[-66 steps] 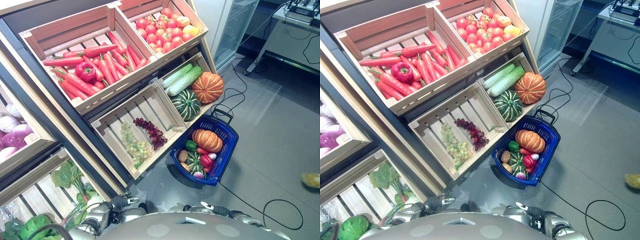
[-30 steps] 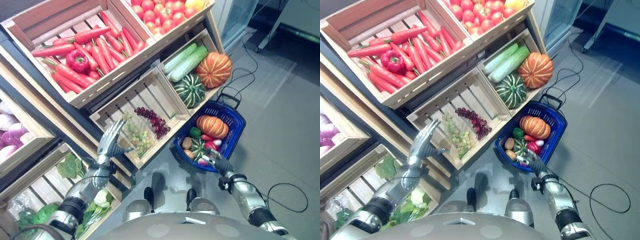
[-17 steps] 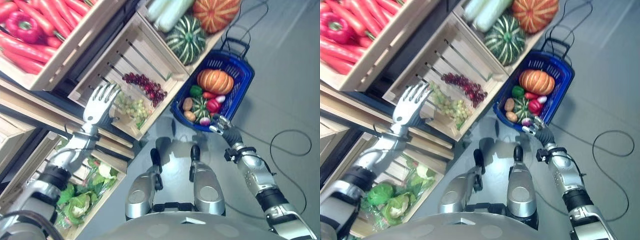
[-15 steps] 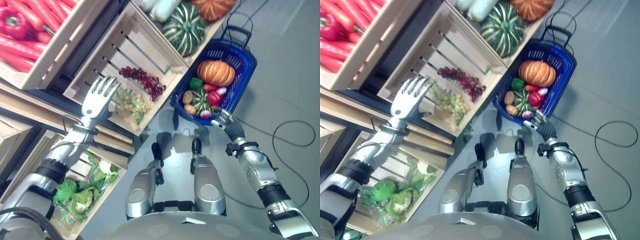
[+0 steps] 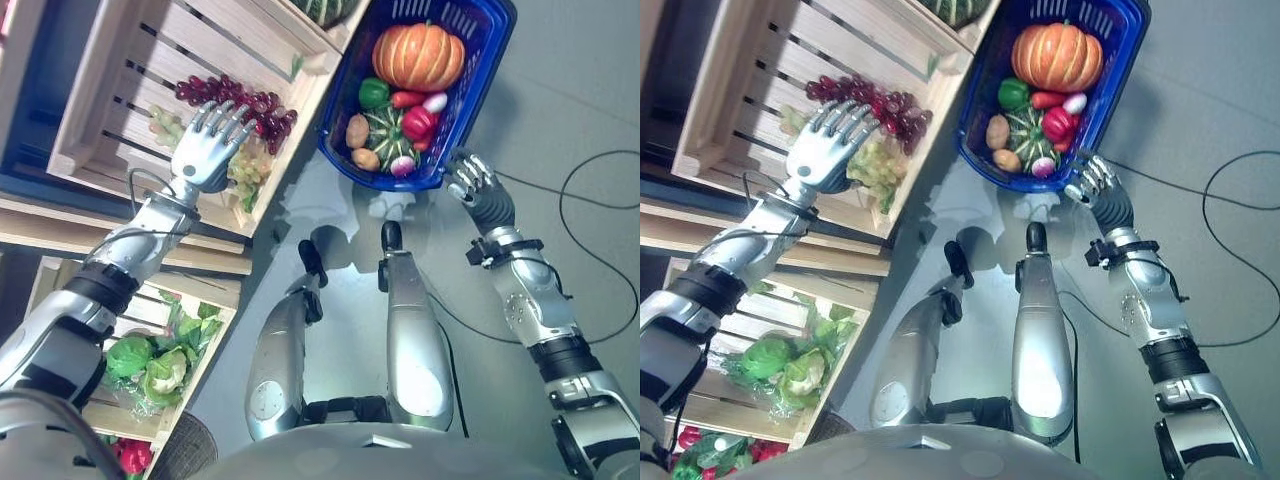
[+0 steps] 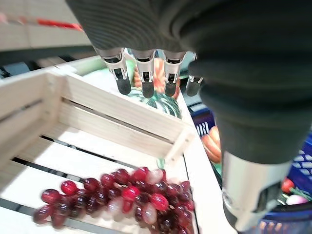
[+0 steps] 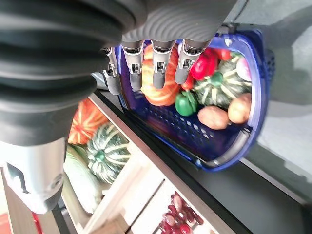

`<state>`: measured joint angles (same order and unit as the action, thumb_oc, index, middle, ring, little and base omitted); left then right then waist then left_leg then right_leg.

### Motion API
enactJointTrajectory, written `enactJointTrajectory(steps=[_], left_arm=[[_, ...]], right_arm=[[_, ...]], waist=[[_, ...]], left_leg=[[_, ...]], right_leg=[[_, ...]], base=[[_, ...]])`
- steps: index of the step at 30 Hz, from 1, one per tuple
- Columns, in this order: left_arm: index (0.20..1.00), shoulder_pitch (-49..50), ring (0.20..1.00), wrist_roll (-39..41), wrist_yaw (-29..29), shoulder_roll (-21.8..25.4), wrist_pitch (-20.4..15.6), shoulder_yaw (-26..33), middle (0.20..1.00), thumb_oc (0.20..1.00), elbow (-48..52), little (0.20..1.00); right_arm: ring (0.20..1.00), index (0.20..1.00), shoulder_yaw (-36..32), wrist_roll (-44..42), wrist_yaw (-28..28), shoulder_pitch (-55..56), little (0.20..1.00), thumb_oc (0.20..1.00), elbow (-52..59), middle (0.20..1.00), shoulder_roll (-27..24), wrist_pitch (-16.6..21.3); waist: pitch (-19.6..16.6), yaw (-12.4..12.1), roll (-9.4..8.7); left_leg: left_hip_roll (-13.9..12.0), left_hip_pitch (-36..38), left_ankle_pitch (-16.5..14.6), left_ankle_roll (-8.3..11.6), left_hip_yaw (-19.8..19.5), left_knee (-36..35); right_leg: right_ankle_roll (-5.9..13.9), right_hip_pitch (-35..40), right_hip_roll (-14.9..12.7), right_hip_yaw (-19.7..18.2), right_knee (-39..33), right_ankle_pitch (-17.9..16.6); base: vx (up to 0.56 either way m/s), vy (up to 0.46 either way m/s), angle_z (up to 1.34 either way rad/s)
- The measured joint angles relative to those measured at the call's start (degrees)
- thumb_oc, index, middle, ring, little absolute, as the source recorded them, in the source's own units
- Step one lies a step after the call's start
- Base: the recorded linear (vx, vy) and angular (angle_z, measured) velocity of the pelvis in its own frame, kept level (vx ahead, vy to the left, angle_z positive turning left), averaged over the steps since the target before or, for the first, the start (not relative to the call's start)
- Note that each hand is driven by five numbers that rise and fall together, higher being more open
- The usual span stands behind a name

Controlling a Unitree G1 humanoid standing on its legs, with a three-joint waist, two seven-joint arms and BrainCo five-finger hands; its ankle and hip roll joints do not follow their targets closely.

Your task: Pick up fruits and vegetables into the basket

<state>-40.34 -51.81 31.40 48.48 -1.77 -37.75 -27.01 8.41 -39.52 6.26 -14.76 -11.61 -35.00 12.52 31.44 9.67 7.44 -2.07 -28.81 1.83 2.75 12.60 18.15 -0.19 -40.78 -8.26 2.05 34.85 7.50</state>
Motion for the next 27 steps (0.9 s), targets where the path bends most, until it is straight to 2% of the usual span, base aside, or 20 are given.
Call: enactJointTrajectory(steps=[5, 6, 14, 18, 22, 27], left_arm=[[1.000, -4.1, 1.000, 0.0, -4.3, -0.3, 1.8, -1.3, 1.000, 1.000, -2.5, 1.000], [1.000, -3.8, 1.000, 0.0, -4.9, -0.5, 2.3, -1.3, 1.000, 1.000, -3.0, 1.000], [1.000, -3.6, 1.000, -2.5, -7.5, -1.8, 9.5, -1.2, 1.000, 1.000, -5.5, 1.000], [1.000, -3.5, 1.000, -3.4, -10.7, -3.0, 12.9, -1.2, 1.000, 1.000, -8.3, 1.000], [1.000, -2.9, 1.000, -3.6, -13.6, -3.8, 15.6, -1.2, 1.000, 1.000, -8.9, 1.000], [1.000, -2.5, 1.000, -3.8, -14.1, -5.1, 18.9, -1.1, 1.000, 1.000, -10.7, 1.000]], right_arm=[[1.000, 1.000, -1.5, -1.1, -1.0, -3.7, 1.000, 1.000, 2.2, 1.000, -0.7, 0.3], [1.000, 1.000, -1.4, -1.1, -1.0, -4.3, 1.000, 1.000, 2.4, 1.000, -0.7, 0.3], [1.000, 1.000, -3.5, -2.2, -1.1, -5.8, 1.000, 1.000, 6.7, 1.000, -1.9, 0.4], [1.000, 1.000, -4.2, -2.2, -1.1, -7.6, 1.000, 1.000, 7.6, 1.000, -2.0, 1.0], [1.000, 1.000, -4.2, -2.2, -2.2, -8.4, 1.000, 1.000, 8.1, 1.000, -2.0, 1.4], [1.000, 1.000, -5.3, -2.2, -2.9, -8.4, 1.000, 1.000, 9.9, 1.000, -2.0, 1.4]], waist=[[0.0, 0.1, 0.01], [0.0, 0.0, 0.00], [0.0, 0.1, 0.03], [0.0, 0.1, 0.03], [0.0, -0.1, 0.02], [0.0, -0.1, 0.02]], left_leg=[[-0.6, -5.6, -0.4, 0.07, 1.1, 3.1], [-0.8, -6.0, -1.1, 0.58, 1.3, 3.6], [-1.0, -10.4, -1.8, 0.31, 1.4, 6.6], [-1.1, -13.5, -2.4, 0.24, 1.4, 8.7], [-1.3, -15.5, -2.9, -0.06, 1.3, 10.2], [-1.6, -18.4, -3.6, -0.21, 1.4, 12.2]], right_leg=[[-0.49, -6.0, 0.1, -1.0, 2.3, -0.3], [-0.54, -6.5, 0.2, -1.4, 2.6, -0.2], [-1.33, -11.2, 0.0, -1.8, 5.4, 0.4], [-1.34, -14.0, 0.0, -2.3, 6.6, 0.4], [-1.30, -15.9, -0.1, -2.8, 7.4, 0.4], [-1.30, -18.4, 0.0, -3.0, 8.3, 0.4]], base=[[0.03, 0.059, -0.09], [0.08, 0.073, -0.14], [0.01, 0.048, -0.01], [0.00, 0.018, 0.00], [0.00, 0.008, 0.00], [0.00, 0.023, -0.01]])
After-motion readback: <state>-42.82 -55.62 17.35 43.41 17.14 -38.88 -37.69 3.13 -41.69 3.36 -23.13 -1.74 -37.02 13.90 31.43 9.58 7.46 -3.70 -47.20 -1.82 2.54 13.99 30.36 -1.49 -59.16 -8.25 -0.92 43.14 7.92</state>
